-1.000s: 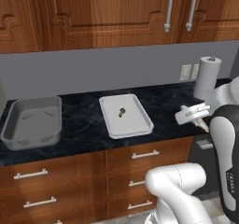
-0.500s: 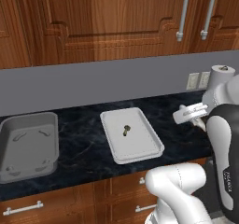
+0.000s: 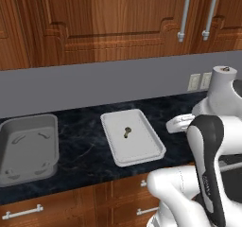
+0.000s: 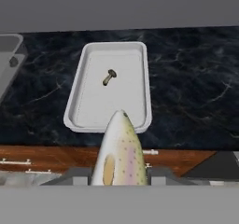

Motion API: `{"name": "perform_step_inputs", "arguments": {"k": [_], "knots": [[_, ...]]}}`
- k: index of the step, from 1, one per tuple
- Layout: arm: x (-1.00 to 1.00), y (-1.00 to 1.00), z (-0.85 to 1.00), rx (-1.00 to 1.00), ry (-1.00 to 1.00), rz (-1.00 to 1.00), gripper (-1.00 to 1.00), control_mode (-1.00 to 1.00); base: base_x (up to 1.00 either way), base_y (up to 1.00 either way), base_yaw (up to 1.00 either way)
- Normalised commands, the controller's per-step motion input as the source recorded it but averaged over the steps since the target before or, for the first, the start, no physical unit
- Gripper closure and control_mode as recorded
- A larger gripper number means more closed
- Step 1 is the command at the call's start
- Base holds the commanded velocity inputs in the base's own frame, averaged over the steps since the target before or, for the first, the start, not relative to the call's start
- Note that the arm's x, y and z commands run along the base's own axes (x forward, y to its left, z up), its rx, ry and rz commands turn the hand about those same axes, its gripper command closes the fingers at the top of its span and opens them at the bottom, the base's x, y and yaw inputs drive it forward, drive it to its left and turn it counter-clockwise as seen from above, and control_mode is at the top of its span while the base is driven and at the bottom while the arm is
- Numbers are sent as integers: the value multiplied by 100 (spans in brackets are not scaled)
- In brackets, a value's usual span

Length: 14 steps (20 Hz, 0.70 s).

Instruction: Place one mushroom and one fish in each tupperware on the nearby counter, to pack two identical lunches.

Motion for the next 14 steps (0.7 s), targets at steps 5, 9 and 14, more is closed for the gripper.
{"name": "perform_step_inputs", "arguments": {"k": [5, 9, 14], "knots": [[66, 0, -36, 2, 11, -13, 100, -100, 0, 0, 0], [46, 0, -53, 1, 2, -8, 100, -100, 0, 0, 0], [29, 2, -53, 2, 0, -5, 100, -100, 0, 0, 0]]}}
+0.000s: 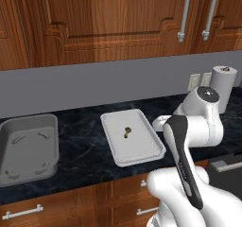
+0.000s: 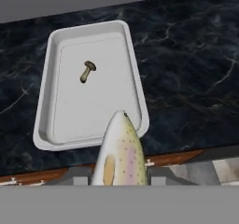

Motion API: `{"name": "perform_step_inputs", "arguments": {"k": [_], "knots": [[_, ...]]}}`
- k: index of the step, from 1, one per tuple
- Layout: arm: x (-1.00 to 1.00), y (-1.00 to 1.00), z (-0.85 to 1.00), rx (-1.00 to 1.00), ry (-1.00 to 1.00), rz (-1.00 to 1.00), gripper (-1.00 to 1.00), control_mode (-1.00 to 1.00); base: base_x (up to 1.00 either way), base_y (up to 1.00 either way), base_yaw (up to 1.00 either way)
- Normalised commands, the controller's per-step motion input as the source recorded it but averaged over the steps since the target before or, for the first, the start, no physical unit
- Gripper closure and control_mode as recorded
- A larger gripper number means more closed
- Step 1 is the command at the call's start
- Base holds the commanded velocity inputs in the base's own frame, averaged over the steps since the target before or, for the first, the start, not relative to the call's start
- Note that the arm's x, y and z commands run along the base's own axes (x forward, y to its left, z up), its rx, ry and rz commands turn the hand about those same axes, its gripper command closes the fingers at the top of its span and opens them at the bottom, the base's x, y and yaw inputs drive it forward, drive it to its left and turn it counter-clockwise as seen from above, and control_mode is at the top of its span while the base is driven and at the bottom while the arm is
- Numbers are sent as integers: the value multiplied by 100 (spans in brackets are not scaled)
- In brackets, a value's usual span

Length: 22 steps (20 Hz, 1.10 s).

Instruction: Place one mushroom and one fish in each tupperware on the nearby counter, to pack two identical lunches.

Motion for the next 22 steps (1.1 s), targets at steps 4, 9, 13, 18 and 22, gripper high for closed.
{"name": "perform_step_inputs", "arguments": {"k": [4, 9, 13, 18, 22], "knots": [[32, 11, -41, 1, 0, -5, 100, -100, 0, 0, 0], [36, 21, -33, 3, 0, -3, 100, -100, 0, 0, 0], [41, 22, -34, 3, 0, 0, 100, -100, 0, 0, 0], [55, 9, -23, 4, 2, 0, 100, -100, 0, 0, 0], [65, 0, -5, 4, 6, 0, 100, -100, 0, 0, 0]]}}
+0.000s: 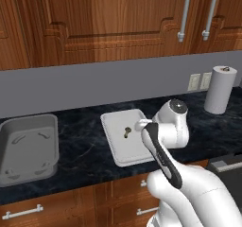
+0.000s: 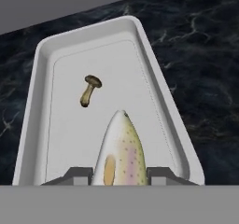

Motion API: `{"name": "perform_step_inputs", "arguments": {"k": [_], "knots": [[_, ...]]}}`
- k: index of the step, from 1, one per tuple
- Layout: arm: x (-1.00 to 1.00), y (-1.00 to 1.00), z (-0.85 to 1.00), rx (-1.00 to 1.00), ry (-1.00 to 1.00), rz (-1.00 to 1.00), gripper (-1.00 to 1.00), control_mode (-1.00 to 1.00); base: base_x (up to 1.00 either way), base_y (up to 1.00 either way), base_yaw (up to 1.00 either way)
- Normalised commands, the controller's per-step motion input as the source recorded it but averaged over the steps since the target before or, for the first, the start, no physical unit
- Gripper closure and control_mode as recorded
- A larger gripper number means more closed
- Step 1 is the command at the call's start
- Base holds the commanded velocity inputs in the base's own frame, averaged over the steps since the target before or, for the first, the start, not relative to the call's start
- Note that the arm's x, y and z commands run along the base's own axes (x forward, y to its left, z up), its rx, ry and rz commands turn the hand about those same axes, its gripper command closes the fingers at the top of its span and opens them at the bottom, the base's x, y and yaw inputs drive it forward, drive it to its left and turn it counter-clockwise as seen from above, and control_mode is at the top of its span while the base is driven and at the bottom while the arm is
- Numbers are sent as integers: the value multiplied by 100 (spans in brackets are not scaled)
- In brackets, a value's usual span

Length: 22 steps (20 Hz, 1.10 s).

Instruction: Place one mushroom and one fish in each tupperware on the nearby counter, to pack two identical lunches.

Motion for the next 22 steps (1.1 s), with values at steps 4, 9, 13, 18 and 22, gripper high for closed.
{"name": "perform_step_inputs", "arguments": {"k": [4, 9, 13, 18, 22], "knots": [[59, 10, -11, 1, 7, 0, 100, -100, 0, 0, 0], [43, 6, -21, 0, 7, -1, 100, -100, 0, 0, 0], [25, 0, -40, 0, 0, 0, 100, -100, 0, 0, 0], [20, 0, -37, 0, 0, 0, 100, -100, 0, 0, 0], [27, 0, -17, 0, 0, 0, 100, -100, 0, 0, 0]]}}
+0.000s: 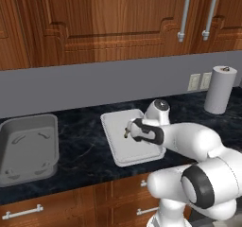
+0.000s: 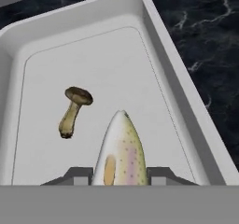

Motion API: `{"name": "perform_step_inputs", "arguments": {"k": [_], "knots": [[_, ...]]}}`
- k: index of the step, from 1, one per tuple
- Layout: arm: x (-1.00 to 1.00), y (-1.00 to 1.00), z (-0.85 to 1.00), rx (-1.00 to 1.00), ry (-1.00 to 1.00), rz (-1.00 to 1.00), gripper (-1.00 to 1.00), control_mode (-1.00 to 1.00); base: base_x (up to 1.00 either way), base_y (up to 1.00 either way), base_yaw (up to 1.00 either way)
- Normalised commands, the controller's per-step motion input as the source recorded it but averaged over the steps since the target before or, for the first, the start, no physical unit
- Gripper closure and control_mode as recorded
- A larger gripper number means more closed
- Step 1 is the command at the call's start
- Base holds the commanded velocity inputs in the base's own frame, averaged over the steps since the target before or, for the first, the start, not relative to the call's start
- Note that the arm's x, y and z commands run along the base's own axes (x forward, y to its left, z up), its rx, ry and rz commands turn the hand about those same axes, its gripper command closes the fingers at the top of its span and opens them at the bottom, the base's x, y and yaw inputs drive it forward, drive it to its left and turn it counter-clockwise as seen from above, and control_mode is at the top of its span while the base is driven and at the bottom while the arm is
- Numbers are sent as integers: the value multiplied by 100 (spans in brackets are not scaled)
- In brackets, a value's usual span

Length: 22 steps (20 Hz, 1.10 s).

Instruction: Place one mushroom and one fish in each tupperware on the nearby counter, to pack two identical lunches.

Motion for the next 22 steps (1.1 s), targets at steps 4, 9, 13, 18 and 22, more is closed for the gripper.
{"name": "perform_step_inputs", "arguments": {"k": [4, 9, 13, 18, 22], "knots": [[39, 1, -10, 0, 0, 0, -100, -100, 0, 0, 0], [39, 14, -24, 0, 0, 0, -100, -100, 0, 0, 0], [31, 6, -21, 0, 0, 0, -100, -100, 0, 0, 0], [-35, -6, 12, 0, 0, -3, -100, -100, 0, 0, 0], [-100, -36, 79, 0, -4, -2, -100, -100, 0, 0, 0]]}}
